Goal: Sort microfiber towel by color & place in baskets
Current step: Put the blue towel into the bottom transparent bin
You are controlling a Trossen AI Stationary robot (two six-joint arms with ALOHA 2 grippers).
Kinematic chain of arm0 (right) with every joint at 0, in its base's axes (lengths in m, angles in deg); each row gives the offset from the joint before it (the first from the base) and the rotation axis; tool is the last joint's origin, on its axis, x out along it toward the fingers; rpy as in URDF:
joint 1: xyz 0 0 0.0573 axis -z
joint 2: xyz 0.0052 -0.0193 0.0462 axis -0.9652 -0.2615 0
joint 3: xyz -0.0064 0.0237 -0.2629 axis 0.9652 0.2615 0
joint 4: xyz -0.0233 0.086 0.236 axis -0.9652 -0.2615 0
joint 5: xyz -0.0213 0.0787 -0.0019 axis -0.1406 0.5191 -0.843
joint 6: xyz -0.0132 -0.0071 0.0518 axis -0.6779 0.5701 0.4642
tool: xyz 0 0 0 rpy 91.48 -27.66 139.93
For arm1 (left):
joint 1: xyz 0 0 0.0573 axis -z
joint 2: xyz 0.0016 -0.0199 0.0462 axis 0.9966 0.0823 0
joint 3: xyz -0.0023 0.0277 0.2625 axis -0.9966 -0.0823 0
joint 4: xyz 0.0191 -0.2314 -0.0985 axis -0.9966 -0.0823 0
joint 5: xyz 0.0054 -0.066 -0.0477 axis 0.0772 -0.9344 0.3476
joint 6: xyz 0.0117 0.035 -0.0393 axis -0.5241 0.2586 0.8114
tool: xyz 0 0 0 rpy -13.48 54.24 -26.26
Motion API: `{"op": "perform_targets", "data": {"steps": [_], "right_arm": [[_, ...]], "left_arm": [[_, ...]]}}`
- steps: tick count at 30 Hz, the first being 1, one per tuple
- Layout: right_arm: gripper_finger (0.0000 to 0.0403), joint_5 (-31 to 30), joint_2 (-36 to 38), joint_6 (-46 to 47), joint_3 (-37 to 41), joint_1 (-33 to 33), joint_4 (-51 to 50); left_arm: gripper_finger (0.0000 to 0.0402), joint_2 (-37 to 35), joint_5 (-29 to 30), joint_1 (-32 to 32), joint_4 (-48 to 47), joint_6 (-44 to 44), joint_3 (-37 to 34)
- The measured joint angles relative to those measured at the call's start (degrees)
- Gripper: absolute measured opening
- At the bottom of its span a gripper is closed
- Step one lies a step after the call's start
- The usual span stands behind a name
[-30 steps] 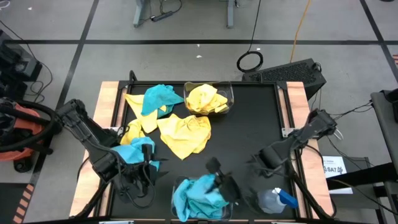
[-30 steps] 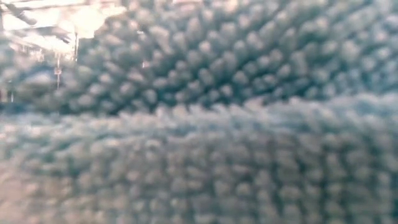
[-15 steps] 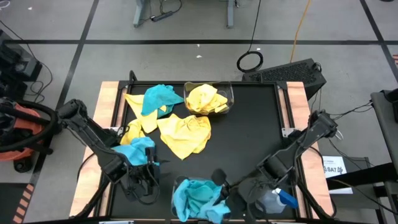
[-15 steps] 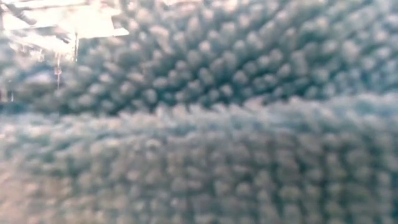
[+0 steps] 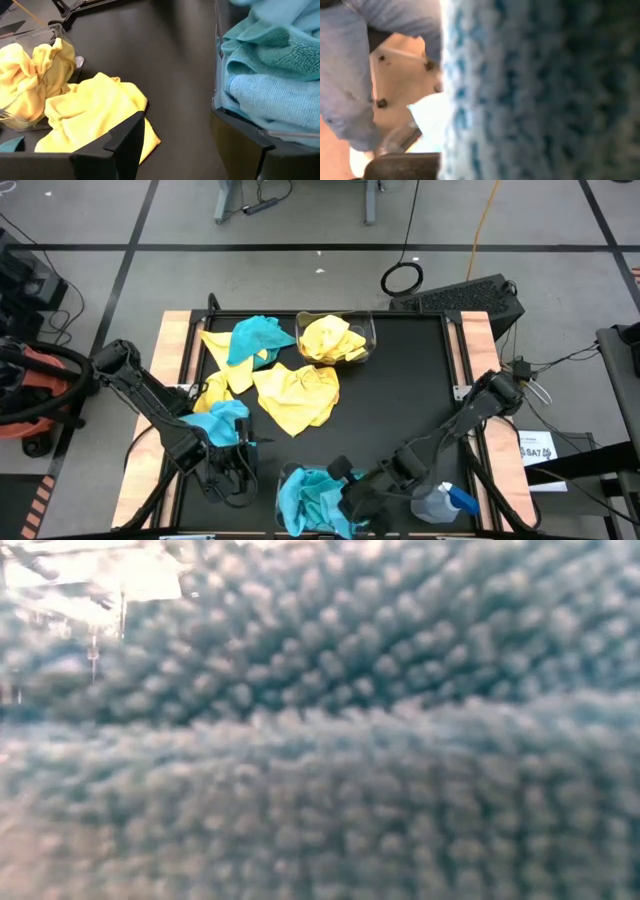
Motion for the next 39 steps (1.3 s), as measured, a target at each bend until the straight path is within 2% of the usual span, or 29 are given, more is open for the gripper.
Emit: {"op": "perform_targets", "data": {"steps": [12, 20, 27, 34, 39], "right_arm": [[0.0000, 9.7, -11.9, 2.9, 0.0, 2.9, 2.8], [0.0028, 10.4, -15.6, 4.7, -0.2, 3.5, 3.4], [0.0104, 9.2, -13.8, 4.2, 0.0, 3.5, 2.5], [0.0207, 5.5, -7.4, 3.6, 0.1, 3.6, 1.3], [0.0252, 4.5, -2.9, 3.7, 0.1, 3.1, 0.7]], "left_arm": [[0.0231, 0.0, 0.0, -0.1, 0.6, 0.0, -0.4], [0.0231, 0.0, 0.0, -0.1, 0.6, 0.0, -0.4], [0.0231, 0.0, 0.0, -0.1, 0.6, -0.1, -0.4], [0.0231, 0.0, 0.0, -0.1, 0.4, -0.4, -0.4], [0.0231, 0.0, 0.0, -0.1, 0.4, -0.6, -0.4]]}}
